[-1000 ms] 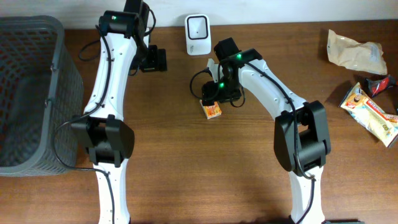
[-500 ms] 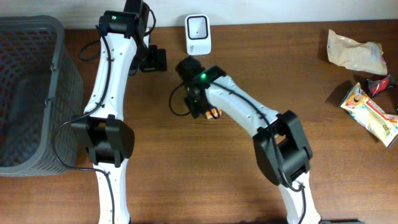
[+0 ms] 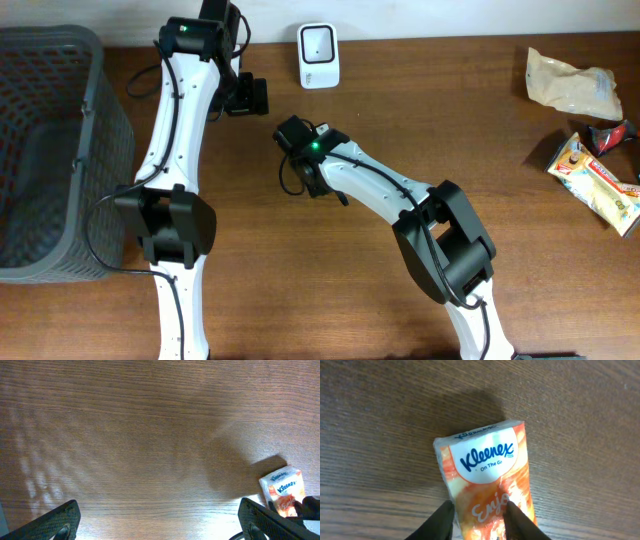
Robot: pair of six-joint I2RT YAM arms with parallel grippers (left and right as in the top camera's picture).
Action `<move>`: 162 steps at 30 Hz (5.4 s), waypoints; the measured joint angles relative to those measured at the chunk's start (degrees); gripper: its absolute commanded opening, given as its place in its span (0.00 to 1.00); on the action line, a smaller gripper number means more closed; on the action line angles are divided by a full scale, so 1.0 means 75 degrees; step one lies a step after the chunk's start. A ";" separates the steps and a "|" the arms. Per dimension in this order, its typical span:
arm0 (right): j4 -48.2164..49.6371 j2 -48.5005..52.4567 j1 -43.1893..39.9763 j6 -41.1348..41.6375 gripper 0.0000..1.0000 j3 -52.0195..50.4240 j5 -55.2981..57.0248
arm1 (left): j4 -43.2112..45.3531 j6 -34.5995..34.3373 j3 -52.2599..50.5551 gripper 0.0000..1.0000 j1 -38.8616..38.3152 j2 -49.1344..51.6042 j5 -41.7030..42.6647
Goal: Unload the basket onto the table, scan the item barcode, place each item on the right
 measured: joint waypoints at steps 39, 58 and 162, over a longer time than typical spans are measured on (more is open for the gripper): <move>-0.0431 -0.0638 -0.4462 -0.1355 0.21 -0.1711 -0.8798 | 0.0000 0.0000 0.0000 0.99 0.0000 0.0000 0.0000; -0.2407 -0.0618 -0.4908 -0.2311 0.67 -0.0469 -0.6732 | 0.0000 0.0000 0.0000 0.99 0.0000 0.0000 0.0000; -0.1011 -0.0659 -0.3745 -0.5412 0.04 -0.0968 -1.4446 | 0.0000 0.0000 0.0000 0.99 0.0000 0.0000 0.0000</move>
